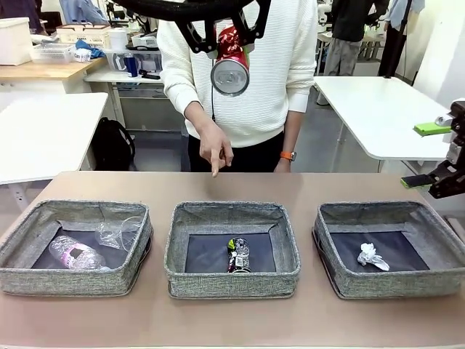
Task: Sort the waste into the appropriate baskets.
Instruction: Place the picked waste into the Fabric basket indicated by the person.
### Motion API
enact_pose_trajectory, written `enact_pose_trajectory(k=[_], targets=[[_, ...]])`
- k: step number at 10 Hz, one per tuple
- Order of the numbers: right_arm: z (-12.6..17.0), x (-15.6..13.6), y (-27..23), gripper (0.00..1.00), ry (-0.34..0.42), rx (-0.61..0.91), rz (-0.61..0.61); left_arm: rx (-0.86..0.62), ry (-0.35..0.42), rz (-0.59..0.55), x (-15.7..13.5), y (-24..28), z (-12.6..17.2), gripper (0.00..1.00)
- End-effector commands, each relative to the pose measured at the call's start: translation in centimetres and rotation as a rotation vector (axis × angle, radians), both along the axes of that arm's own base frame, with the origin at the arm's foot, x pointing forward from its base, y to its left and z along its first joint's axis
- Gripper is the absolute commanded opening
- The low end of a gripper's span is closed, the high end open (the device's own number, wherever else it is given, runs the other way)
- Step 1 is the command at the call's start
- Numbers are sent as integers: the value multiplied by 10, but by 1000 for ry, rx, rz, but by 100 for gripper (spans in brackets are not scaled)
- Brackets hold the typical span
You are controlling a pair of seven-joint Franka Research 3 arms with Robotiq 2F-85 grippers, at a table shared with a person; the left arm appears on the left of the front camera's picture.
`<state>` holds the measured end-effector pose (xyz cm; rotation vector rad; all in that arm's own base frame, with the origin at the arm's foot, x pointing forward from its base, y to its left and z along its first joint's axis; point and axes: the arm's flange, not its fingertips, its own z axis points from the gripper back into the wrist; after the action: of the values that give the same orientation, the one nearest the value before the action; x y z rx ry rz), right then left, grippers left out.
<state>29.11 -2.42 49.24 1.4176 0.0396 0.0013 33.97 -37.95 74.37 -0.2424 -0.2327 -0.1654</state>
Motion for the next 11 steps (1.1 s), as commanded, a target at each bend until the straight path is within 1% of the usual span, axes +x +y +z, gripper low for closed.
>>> enact_pose_trajectory(k=[1,2,3,5,6,7,8,9,10,11], targets=[[5,0,2,100,15,16,-3,5,-9,11,-2,3,1,30],[5,0,2,100,15,16,-3,0,0,0,0,0,0,30],[5,0,2,100,15,16,-3,38,-26,13,-3,-4,-27,30],[5,0,2,100,15,16,-3,29,-73,15,-19,0,-78,30],[5,0,2,100,15,16,-3,46,-110,51,-31,4,-113,30],[5,0,2,100,15,16,-3,55,-123,48,-39,7,-144,30],[5,0,2,100,15,16,-3,76,-162,91,-45,13,-171,30],[5,0,2,100,15,16,-3,65,-177,80,-46,18,-194,30],[5,0,2,100,15,16,-3,67,-203,70,-40,21,-218,30],[5,0,2,100,15,16,-3,73,-214,100,-30,24,-240,30]])
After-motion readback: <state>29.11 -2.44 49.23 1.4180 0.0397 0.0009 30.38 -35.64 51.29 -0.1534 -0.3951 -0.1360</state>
